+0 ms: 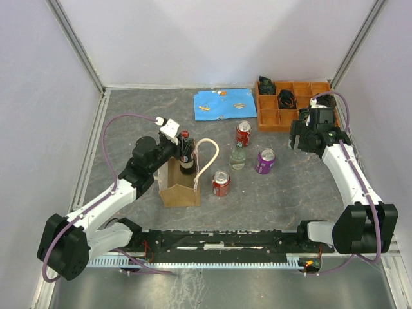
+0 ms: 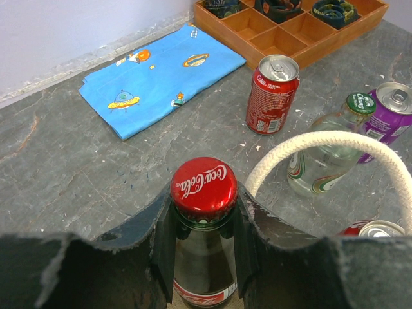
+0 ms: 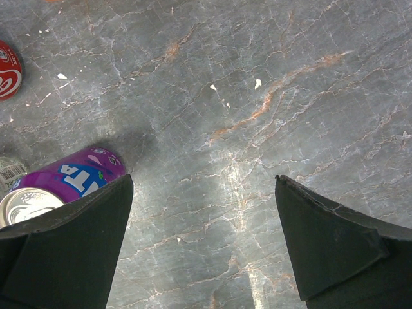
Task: Place the beverage into the canvas bag
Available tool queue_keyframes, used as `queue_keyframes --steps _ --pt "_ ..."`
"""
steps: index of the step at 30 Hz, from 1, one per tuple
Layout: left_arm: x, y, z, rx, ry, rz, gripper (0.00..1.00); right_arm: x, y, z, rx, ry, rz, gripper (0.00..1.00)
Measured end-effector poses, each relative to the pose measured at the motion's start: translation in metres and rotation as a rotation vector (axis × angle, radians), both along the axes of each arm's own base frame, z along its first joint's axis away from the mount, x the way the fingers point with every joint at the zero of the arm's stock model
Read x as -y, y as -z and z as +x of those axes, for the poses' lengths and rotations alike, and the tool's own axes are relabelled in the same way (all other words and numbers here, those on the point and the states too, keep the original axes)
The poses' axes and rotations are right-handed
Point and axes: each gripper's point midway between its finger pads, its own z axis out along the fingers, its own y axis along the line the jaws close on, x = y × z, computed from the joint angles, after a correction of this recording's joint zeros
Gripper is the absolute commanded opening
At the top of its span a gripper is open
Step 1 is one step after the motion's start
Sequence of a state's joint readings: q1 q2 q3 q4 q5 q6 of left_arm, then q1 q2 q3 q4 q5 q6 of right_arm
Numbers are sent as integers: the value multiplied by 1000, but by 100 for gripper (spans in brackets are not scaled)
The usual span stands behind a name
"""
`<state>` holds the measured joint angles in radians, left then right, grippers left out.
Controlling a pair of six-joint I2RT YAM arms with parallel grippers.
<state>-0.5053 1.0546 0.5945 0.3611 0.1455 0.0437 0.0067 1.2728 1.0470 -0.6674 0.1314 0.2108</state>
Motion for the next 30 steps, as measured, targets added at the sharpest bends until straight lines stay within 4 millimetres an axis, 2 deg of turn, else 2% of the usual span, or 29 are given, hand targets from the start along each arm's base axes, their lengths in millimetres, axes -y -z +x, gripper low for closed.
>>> queue_keyframes --steps 14,16,17,19,22,26,30 --pt "-2 1 13 21 -41 -10 4 0 0 1 -1 0 1 99" --pt "-3 2 13 23 -44 -11 16 0 -1 2 1 0 1 99" --pt "-3 3 13 24 -45 -13 26 0 -1 2 0 0 1 99" --pt "-3 3 12 26 -46 -22 53 0 -1 2 2 0 1 99" --pt "-3 1 13 33 -50 -34 78 0 -2 3 3 0 1 99" --pt "-4 -21 12 91 -58 -81 93 -1 1 4 -6 -1 8 99" --pt "-6 -33 11 124 -63 -101 95 -4 5 5 -18 -4 21 99"
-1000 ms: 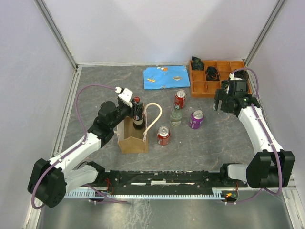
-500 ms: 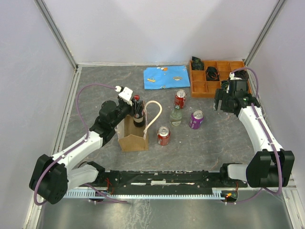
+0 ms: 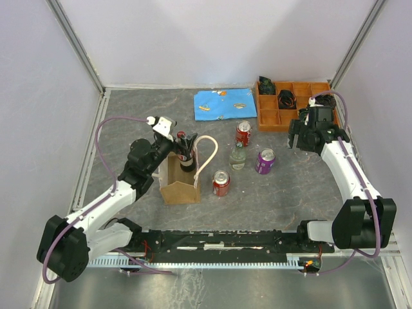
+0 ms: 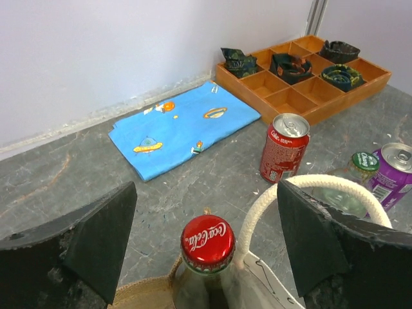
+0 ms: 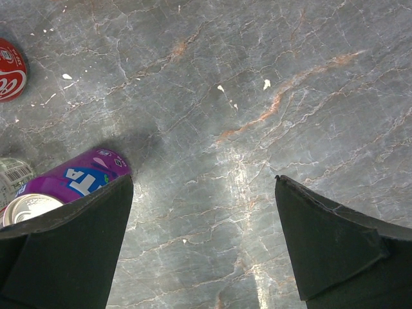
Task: Place the beverage into the canvas bag
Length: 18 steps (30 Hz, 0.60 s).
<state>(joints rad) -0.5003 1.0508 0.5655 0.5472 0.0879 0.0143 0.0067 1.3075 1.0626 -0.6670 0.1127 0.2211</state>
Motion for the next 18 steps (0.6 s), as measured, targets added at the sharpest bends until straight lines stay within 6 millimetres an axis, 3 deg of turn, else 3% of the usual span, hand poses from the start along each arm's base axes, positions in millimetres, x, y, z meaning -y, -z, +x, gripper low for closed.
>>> queue_keyframes --steps 3,6,10,14,16,18 --pt "-2 -8 -3 14 -1 -7 95 -1 1 0 -2 1 3 99" --pt "-2 -34 -5 66 6 -15 95 -1 -1 1 3 4 5 99" --pt "13 -110 -7 229 91 -42 94 -1 -5 4 16 13 12 99" --pt "49 -150 -5 322 228 -65 94 -2 -7 6 25 22 21 99" --pt "77 -143 -2 313 308 -56 94 -2 -10 7 32 27 25 99" --pt "109 -116 0 257 399 -30 94 -2 -12 8 40 30 26 99"
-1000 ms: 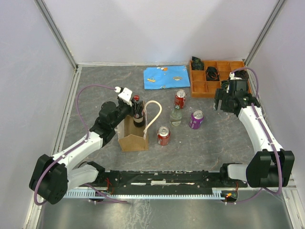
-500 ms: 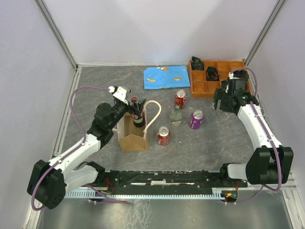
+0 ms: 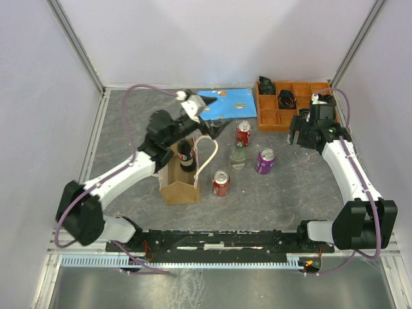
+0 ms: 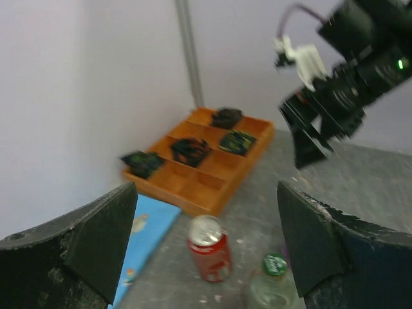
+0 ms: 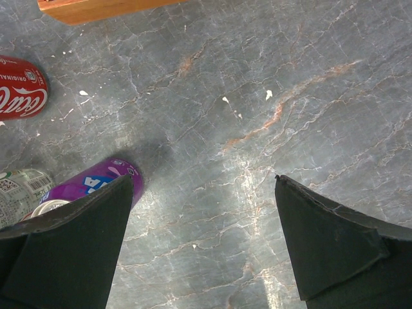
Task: Place the beverage into the canvas bag
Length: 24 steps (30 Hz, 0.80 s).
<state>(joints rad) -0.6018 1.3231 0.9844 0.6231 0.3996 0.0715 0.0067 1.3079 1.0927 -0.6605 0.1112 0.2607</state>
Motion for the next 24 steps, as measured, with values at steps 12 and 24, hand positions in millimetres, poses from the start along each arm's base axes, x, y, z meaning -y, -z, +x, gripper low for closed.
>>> queue_keyframes --steps 12,24 --pt "83 101 -37 -149 242 140 95 6 -31 -15 93 19 -27 99" --pt "88 160 -32 -200 166 162 95 8 -22 -23 55 17 -38 99"
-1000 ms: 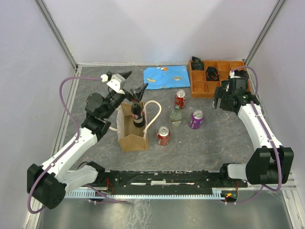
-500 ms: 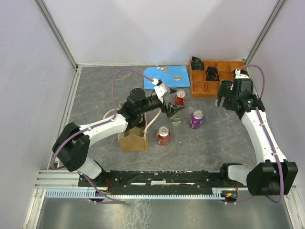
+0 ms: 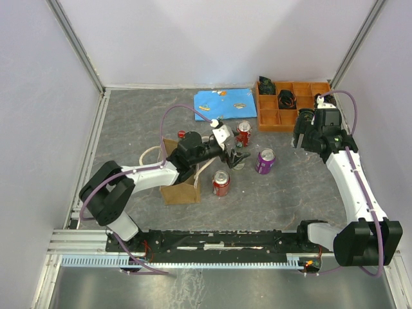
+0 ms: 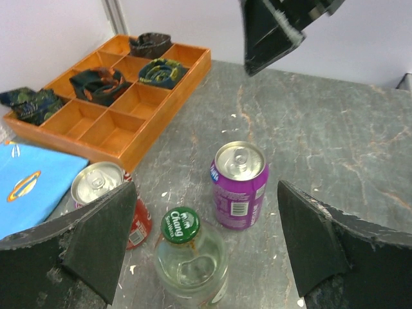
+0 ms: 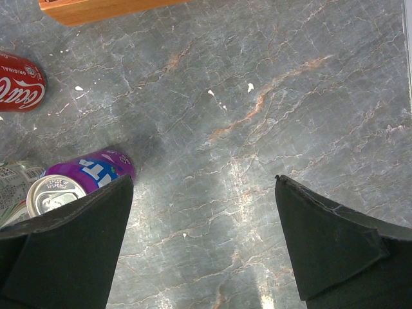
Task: Place the beverage into the canvas bag
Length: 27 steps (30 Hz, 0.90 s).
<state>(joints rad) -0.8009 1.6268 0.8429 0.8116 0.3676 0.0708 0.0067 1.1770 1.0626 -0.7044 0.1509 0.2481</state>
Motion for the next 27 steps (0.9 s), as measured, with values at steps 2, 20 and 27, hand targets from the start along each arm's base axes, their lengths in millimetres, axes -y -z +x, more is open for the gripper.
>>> queue_keyframes --steps 2,20,27 --pt "0 9 6 -8 -23 8 95 0 1 0 -3 0 0 99" --pt "2 52 24 -49 -98 26 72 1 4 -2 -11 4 -5 99" --pt "5 57 26 -57 -99 19 50 1 4 -2 -11 5 -6 99"
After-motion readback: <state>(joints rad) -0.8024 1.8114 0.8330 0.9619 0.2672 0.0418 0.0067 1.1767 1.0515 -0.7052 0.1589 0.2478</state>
